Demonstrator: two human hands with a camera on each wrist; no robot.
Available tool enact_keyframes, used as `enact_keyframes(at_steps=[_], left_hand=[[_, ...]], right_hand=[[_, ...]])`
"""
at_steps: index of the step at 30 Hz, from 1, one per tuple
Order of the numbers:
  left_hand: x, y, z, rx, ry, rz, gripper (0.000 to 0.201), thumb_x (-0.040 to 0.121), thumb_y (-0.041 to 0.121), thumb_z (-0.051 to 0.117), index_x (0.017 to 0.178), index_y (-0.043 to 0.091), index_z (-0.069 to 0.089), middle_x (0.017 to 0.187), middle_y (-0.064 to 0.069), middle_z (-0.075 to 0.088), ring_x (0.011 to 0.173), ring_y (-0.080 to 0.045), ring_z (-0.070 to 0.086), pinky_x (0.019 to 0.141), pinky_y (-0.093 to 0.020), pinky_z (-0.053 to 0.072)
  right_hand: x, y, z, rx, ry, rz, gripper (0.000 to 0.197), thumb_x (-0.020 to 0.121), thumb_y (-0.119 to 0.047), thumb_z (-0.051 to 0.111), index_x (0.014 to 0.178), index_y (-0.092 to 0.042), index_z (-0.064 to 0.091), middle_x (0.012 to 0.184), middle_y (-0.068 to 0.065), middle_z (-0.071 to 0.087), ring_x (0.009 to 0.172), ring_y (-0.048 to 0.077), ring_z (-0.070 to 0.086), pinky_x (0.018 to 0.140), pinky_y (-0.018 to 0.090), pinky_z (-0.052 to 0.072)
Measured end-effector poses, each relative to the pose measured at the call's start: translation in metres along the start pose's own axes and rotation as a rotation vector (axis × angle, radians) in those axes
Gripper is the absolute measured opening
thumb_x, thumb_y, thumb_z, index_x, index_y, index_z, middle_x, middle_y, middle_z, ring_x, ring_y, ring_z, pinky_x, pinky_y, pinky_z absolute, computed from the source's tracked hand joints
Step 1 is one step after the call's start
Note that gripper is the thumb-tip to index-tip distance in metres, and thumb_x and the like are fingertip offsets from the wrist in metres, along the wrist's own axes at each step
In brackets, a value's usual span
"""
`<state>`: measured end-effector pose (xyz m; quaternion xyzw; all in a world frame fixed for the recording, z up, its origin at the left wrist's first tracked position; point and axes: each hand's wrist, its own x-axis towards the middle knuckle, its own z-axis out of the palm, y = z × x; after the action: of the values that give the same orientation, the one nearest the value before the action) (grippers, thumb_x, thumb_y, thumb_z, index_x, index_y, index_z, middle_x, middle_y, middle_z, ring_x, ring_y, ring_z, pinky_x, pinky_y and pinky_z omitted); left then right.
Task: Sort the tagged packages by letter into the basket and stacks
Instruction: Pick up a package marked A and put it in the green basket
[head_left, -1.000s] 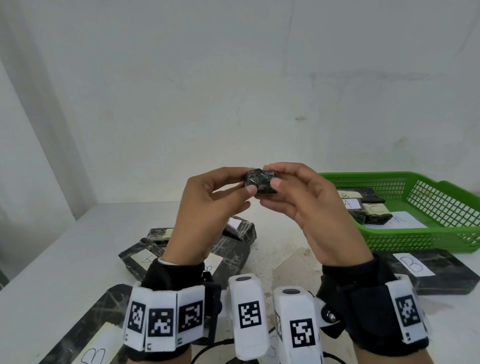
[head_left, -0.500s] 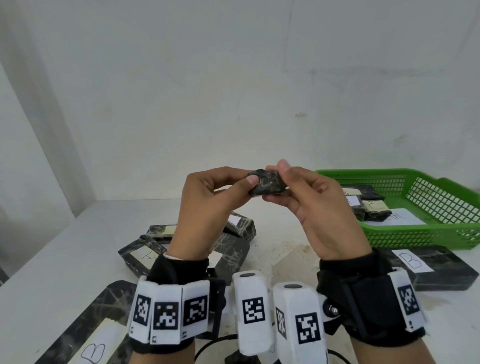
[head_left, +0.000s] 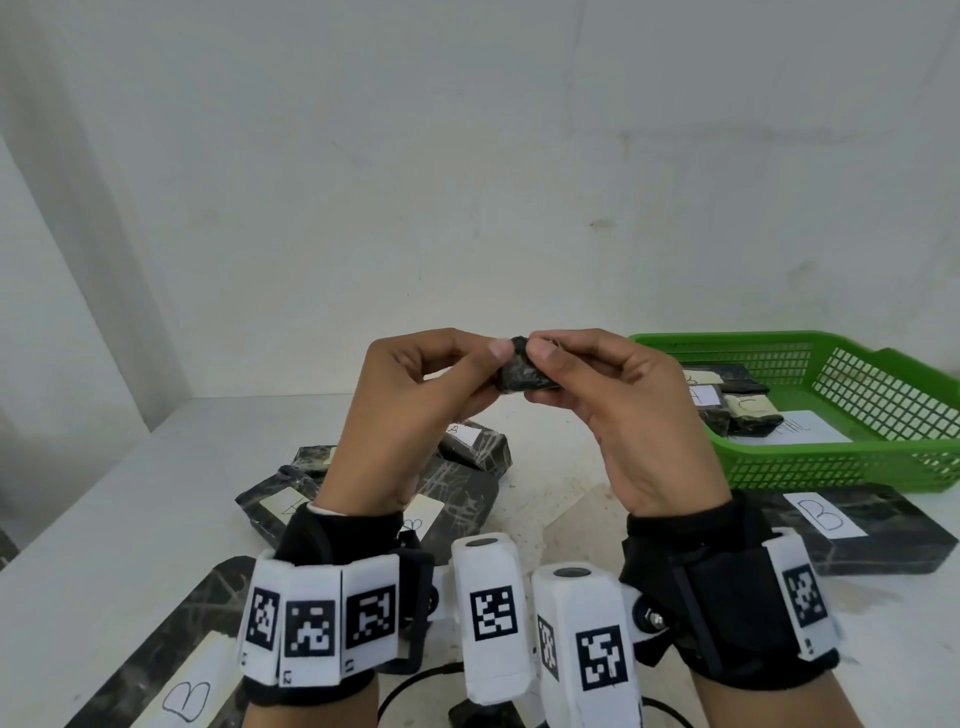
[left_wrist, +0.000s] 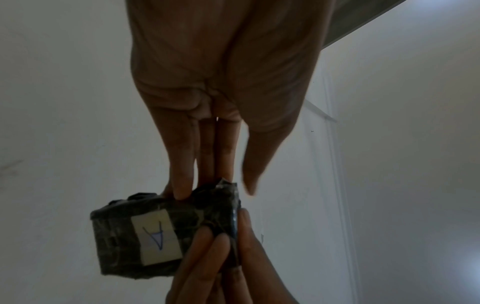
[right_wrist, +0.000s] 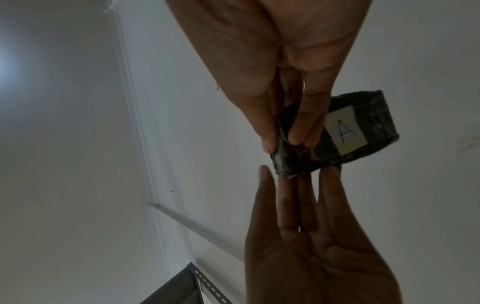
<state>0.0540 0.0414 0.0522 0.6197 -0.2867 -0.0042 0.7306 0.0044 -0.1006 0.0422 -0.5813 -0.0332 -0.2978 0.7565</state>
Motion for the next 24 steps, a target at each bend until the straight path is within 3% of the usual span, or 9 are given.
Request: enact_keyframes(at_steps=[3, 6, 8, 13, 16, 18, 21, 24], left_hand=[[0.0, -0.002, 0.0, 0.012, -0.018, 0.01, 0.014, 0.085, 0.018, 0.071, 0.078, 0.008, 0.079, 0.083, -0.03, 0.068, 0.076, -0.028, 0.055, 0.092, -0.056, 0.051], [0.003, -0.008, 0.0, 0.045, -0.001, 0.012, 0.015, 0.089, 0.008, 0.068, 0.077, 0.003, 0.075, 0.071, -0.013, 0.07, 0.07, -0.017, 0.065, 0.079, -0.036, 0.059], [0.004, -0.011, 0.0, 0.029, 0.005, -0.013, 0.014, 0.088, 0.009, 0.068, 0.078, 0.001, 0.074, 0.072, -0.01, 0.072, 0.07, -0.015, 0.068, 0.073, -0.027, 0.06], [0.001, -0.006, -0.001, 0.019, -0.06, -0.02, 0.018, 0.082, 0.027, 0.073, 0.081, 0.01, 0.079, 0.086, -0.023, 0.072, 0.082, -0.028, 0.063, 0.09, -0.047, 0.055], [0.001, -0.007, -0.001, 0.046, -0.067, -0.021, 0.007, 0.079, 0.02, 0.08, 0.082, 0.013, 0.079, 0.083, -0.012, 0.075, 0.08, -0.019, 0.068, 0.087, -0.041, 0.057], [0.002, -0.01, 0.001, 0.044, -0.028, -0.019, 0.003, 0.084, 0.011, 0.075, 0.084, 0.009, 0.077, 0.082, -0.01, 0.076, 0.078, -0.017, 0.07, 0.083, -0.037, 0.06], [0.003, -0.01, 0.006, -0.03, 0.027, -0.034, 0.007, 0.088, 0.007, 0.068, 0.086, 0.003, 0.074, 0.078, -0.01, 0.074, 0.072, -0.017, 0.072, 0.07, -0.023, 0.058], [0.005, -0.01, 0.005, -0.17, 0.114, -0.08, 0.011, 0.09, 0.007, 0.065, 0.083, 0.003, 0.072, 0.084, -0.012, 0.075, 0.074, -0.023, 0.074, 0.068, -0.022, 0.058]], right_hand=[[0.0, 0.001, -0.002, -0.008, 0.02, -0.013, 0.007, 0.082, 0.0, 0.068, 0.082, -0.005, 0.073, 0.075, 0.003, 0.074, 0.07, 0.013, 0.069, 0.06, 0.02, 0.054], [0.001, -0.001, -0.004, -0.017, -0.017, 0.03, 0.005, 0.082, -0.005, 0.069, 0.083, -0.003, 0.073, 0.075, 0.004, 0.073, 0.07, 0.012, 0.069, 0.062, 0.02, 0.055], [0.001, -0.002, -0.005, -0.002, -0.05, 0.054, 0.016, 0.075, -0.017, 0.071, 0.083, -0.003, 0.072, 0.077, 0.006, 0.073, 0.071, 0.014, 0.068, 0.064, 0.02, 0.055], [0.001, -0.004, -0.006, -0.026, -0.022, 0.002, 0.019, 0.065, -0.018, 0.073, 0.081, -0.007, 0.072, 0.074, 0.002, 0.073, 0.07, 0.012, 0.068, 0.062, 0.02, 0.054], [0.002, -0.004, -0.009, -0.025, -0.011, 0.013, 0.018, 0.066, -0.015, 0.073, 0.081, -0.006, 0.072, 0.073, 0.003, 0.073, 0.067, 0.012, 0.068, 0.06, 0.019, 0.053], [0.002, -0.004, -0.009, -0.019, -0.017, 0.031, 0.016, 0.071, -0.013, 0.072, 0.085, -0.004, 0.073, 0.075, 0.004, 0.073, 0.067, 0.012, 0.068, 0.062, 0.019, 0.054], [0.004, -0.005, -0.01, 0.046, -0.031, 0.097, 0.017, 0.083, -0.011, 0.066, 0.096, -0.002, 0.072, 0.082, 0.007, 0.074, 0.068, 0.012, 0.069, 0.067, 0.019, 0.057], [0.008, -0.007, -0.013, 0.064, -0.047, 0.153, 0.023, 0.091, -0.01, 0.06, 0.11, 0.0, 0.069, 0.092, 0.011, 0.074, 0.072, 0.013, 0.069, 0.074, 0.019, 0.058]])
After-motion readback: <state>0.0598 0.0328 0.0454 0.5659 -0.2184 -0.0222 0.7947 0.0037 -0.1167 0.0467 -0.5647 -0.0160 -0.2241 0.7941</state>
